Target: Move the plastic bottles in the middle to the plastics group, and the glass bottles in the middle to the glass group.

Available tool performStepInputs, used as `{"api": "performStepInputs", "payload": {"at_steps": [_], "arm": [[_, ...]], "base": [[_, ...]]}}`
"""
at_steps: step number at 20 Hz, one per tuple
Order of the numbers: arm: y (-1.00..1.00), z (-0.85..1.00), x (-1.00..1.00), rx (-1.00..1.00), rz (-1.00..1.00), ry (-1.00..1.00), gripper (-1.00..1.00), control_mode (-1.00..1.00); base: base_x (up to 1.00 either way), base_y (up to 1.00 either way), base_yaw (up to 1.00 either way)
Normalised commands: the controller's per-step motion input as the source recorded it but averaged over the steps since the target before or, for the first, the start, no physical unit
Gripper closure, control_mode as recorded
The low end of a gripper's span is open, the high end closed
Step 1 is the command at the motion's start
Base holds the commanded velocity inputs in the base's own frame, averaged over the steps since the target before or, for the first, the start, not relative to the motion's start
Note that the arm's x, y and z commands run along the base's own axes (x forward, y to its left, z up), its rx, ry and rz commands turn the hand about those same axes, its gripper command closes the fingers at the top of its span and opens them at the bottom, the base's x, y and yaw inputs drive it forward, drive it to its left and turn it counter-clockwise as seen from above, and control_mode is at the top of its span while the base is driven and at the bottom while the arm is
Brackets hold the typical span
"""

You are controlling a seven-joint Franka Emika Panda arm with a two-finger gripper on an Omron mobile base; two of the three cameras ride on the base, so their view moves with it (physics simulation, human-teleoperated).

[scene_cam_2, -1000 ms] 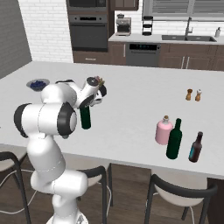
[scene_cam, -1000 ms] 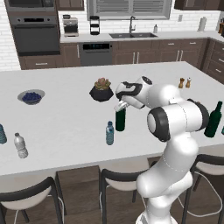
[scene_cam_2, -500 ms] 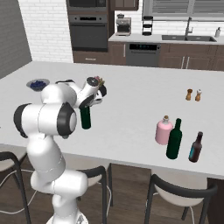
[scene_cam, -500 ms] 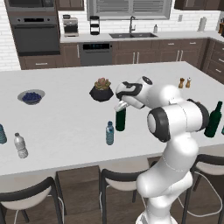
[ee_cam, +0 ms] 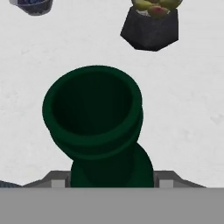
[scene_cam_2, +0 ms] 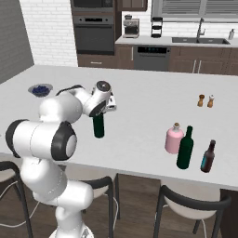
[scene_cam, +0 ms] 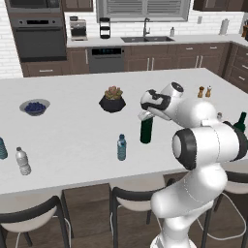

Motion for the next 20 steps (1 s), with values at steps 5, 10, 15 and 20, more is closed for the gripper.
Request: {"api": "performStepInputs", "payload": {"at_steps": [5,10,15,20], "arm": [[-0.66,0.06,-0.13,-0.04,-0.22,0.00,1.00,-1.00],[-0.72,-0.07,-0.15,-0.04,-0.29,-0.01,1.00,-1.00],[-0.79,-0.02,-0.16,-0.01,-0.31,-0.01,1.00,-1.00],[-0.86,0.00,-0.04,0.00,-0.32,0.00,1.00,-1.00]], "base": [[0.00,0.00,0.00],[0.00,0.00,0.00],[0.00,0.00,0.00],[0.00,0.00,0.00]]}}
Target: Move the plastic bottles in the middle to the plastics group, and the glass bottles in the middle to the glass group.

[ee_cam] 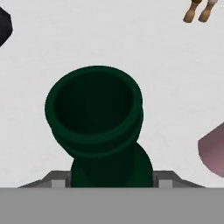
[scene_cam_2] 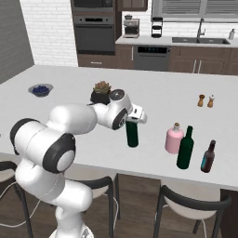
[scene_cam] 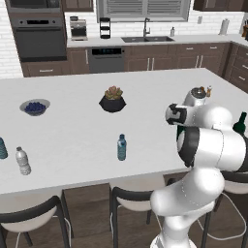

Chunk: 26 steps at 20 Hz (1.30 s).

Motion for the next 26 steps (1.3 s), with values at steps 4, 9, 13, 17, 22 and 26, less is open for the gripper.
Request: {"api": "performStepInputs", "payload": {"at_steps": [4,9,13,17,22,26], "arm": [[-0.85,0.00,-0.09,0.00,-0.33,0.00,1.00,-1.00],[-0.77,0.00,-0.20,0.01,-0.30,0.00,1.00,-1.00],[-0.49,0.00,-0.33,0.06,-0.21,0.00,1.00,-1.00],[-0.48,0.00,-0.22,0.09,-0.10,0.00,1.00,-1.00],[-0.40,0.00,-0.02,0.06,-0.07,-0.03,1.00,-1.00],[-0.15,0.00,-0.03,0.00,-0.02,-0.02,1.00,-1.00]], "base": [[0.00,0.00,0.00],[0.00,0.00,0.00],[0.00,0.00,0.00],[0.00,0.00,0.00],[0.00,0.00,0.00],[0.00,0.00,0.00]]}}
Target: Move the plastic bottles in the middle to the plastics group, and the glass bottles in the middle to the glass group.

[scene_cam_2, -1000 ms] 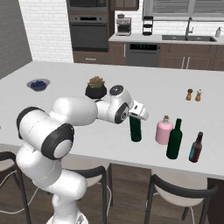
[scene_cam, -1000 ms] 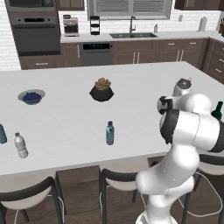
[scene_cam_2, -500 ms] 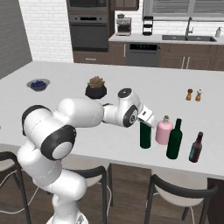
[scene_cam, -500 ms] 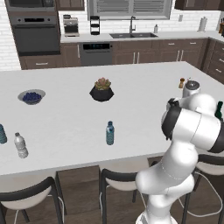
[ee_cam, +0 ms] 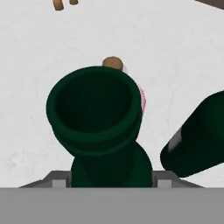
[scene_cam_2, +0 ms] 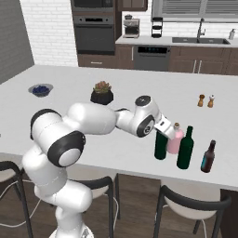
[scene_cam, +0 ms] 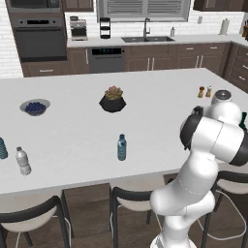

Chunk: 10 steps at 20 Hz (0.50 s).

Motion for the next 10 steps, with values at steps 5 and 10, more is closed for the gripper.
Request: {"api": "performStepInputs", "payload": {"at_steps": [5,10], "arm": [[0.00,-0.11,-0.23,0.00,0.00,-0.04,1.00,-1.00],[0.00,-0.32,-0.18,0.00,0.00,-0.08,1.00,-1.00]], "base": [[0.00,0.00,0.00],[0.00,0.00,0.00]]}}
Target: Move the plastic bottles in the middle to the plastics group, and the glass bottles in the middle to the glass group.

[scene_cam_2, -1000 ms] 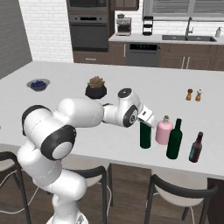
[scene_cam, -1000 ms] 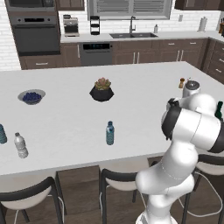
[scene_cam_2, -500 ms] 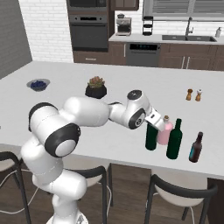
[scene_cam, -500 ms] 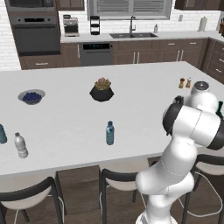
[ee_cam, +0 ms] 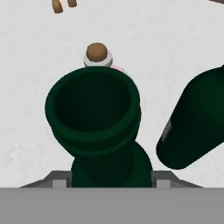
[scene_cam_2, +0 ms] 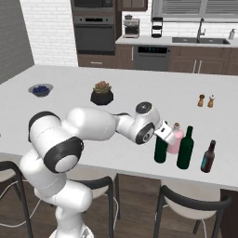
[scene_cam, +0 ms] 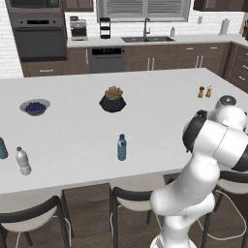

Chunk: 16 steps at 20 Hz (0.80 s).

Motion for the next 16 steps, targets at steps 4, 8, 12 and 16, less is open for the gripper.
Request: {"api": "performStepInputs", "payload": {"at_steps": [4,8,12,16], "arm": [[0.00,-0.38,0.00,0.00,0.00,-0.09,1.00,-1.00],[0.00,-0.18,0.00,0.00,0.00,-0.02,1.00,-1.00],[0.00,0.06,0.00,-0.06,0.00,0.00,1.00,-1.00],[0.00,-0.01,0.00,-0.04,-0.01,0.00,1.00,-1.00]], "base": [[0.00,0.00,0.00],[0.00,0.00,0.00],[0.00,0.00,0.00],[0.00,0.00,0.00]]}}
